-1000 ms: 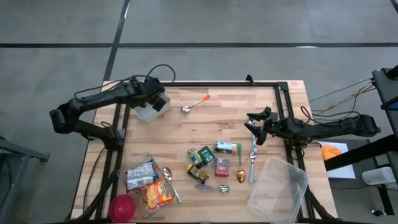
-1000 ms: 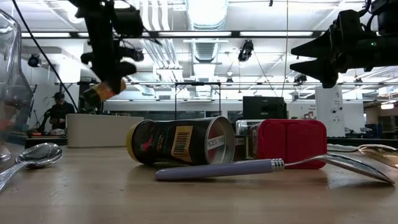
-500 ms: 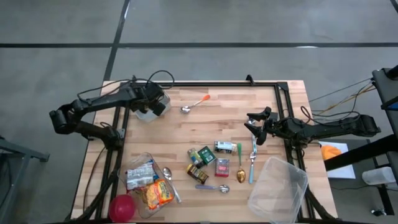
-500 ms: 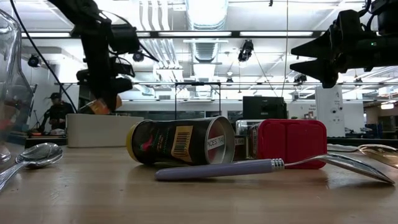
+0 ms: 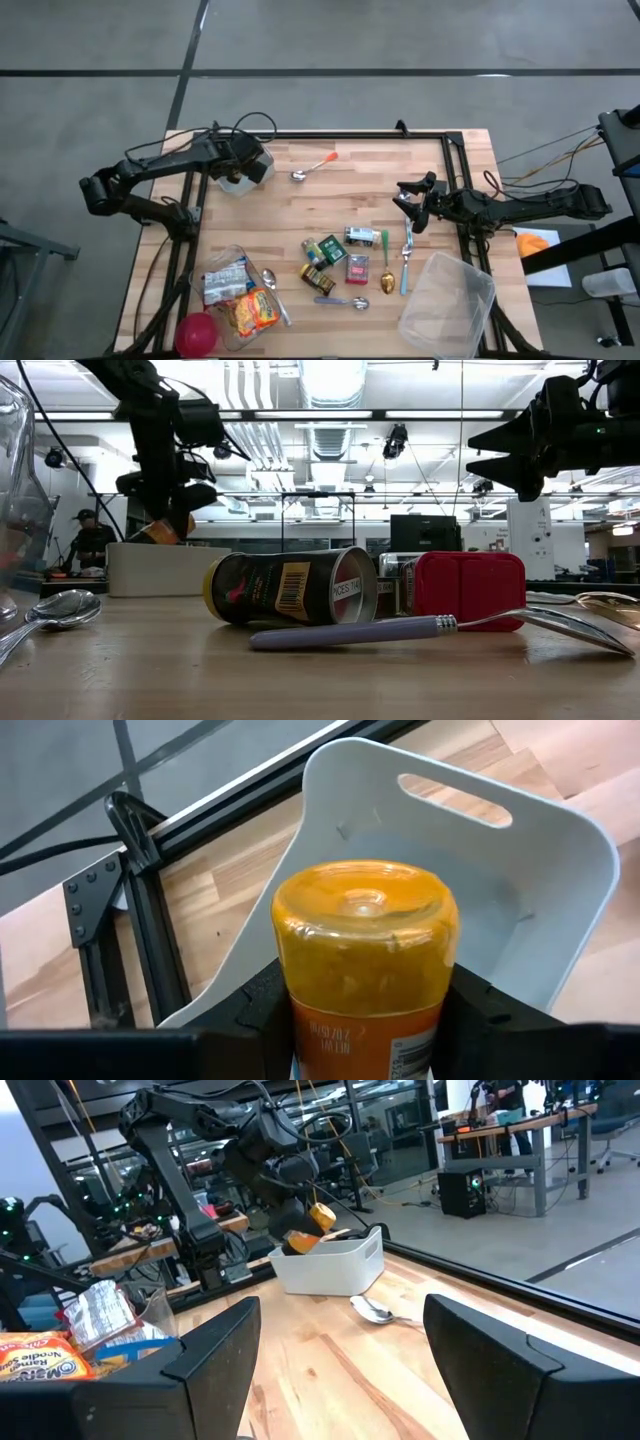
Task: Pick & Place Food Item
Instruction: Put the orange seasoning bottle into the gray bin
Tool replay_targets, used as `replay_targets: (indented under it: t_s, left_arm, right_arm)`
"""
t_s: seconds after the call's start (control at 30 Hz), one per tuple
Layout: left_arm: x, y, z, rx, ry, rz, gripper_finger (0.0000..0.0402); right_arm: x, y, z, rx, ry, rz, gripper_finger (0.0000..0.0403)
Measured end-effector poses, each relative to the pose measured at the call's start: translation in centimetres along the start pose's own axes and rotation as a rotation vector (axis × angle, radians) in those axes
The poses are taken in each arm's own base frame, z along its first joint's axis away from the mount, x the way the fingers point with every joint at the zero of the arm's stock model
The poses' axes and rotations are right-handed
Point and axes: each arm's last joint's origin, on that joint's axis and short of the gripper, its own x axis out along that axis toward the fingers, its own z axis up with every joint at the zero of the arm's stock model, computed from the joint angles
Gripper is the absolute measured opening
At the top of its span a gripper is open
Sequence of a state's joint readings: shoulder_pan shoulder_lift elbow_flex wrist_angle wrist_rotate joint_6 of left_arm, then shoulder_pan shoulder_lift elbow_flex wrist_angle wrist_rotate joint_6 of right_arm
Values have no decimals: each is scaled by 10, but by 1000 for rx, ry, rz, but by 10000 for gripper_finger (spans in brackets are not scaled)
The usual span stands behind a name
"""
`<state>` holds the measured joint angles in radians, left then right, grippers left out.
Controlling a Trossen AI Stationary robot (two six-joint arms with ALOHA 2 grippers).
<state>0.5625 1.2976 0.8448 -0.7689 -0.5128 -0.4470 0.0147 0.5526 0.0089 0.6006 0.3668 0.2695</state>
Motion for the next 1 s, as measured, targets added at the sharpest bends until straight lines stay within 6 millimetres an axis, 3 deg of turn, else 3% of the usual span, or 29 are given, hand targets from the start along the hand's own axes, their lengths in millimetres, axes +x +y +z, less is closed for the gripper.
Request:
replay_targets:
  t_s: [0.2,0.57,0.9,1.0]
  left_arm:
    - [3,-1,-4,8,13,-8,159]
    - [25,-2,-31,23,76,-17,159]
    - [28,-4,-33,13,78,-75,160]
    - [28,-4,-33,16,81,-78,177]
  right_arm:
    - [0,0,0,0,0,0,276]
    - [0,0,0,0,0,0,276]
    - [0,0,0,0,0,0,276]
    - [0,0,0,0,0,0,276]
